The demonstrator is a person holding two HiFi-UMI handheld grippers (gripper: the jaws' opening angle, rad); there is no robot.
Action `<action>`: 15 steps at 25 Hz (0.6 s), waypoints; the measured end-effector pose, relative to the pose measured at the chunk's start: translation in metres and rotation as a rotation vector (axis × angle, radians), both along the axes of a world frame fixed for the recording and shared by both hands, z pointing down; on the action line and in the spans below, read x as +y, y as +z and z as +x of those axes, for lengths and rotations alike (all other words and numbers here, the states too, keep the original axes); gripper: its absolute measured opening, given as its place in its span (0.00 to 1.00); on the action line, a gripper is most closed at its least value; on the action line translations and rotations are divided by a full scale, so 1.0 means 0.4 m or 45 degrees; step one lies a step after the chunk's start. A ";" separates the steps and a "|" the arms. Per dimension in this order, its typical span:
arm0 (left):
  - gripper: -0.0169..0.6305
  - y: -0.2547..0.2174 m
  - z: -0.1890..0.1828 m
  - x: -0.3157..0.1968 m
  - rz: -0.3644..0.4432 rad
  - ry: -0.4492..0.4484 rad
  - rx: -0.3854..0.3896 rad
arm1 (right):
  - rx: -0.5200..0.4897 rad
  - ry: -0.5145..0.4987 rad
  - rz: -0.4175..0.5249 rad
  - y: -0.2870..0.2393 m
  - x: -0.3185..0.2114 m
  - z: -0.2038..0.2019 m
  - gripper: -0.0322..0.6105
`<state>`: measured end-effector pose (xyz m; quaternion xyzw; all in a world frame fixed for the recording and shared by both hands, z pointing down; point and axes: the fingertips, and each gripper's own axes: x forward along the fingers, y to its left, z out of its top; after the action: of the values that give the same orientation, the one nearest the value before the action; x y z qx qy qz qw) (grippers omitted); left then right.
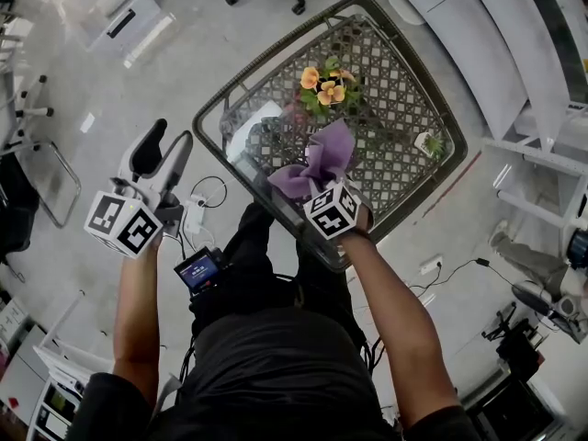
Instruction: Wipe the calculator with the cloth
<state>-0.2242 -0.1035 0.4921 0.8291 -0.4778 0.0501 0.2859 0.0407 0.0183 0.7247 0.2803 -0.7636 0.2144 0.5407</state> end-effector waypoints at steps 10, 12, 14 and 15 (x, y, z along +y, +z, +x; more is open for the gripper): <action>0.45 -0.002 0.013 -0.007 0.011 0.004 0.004 | 0.060 -0.006 0.021 0.003 -0.004 0.050 0.16; 0.45 -0.003 0.015 -0.006 0.000 0.000 0.002 | 0.066 0.013 0.024 0.001 -0.006 0.060 0.16; 0.45 -0.005 0.017 -0.006 0.005 0.002 0.003 | 0.071 0.040 0.034 -0.002 -0.008 0.072 0.16; 0.45 -0.004 0.019 -0.007 0.009 0.003 0.004 | 0.071 0.060 0.040 -0.004 -0.010 0.080 0.16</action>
<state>-0.2167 -0.1062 0.4904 0.8307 -0.4766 0.0477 0.2837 0.0727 0.0142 0.7232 0.3126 -0.7448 0.2072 0.5519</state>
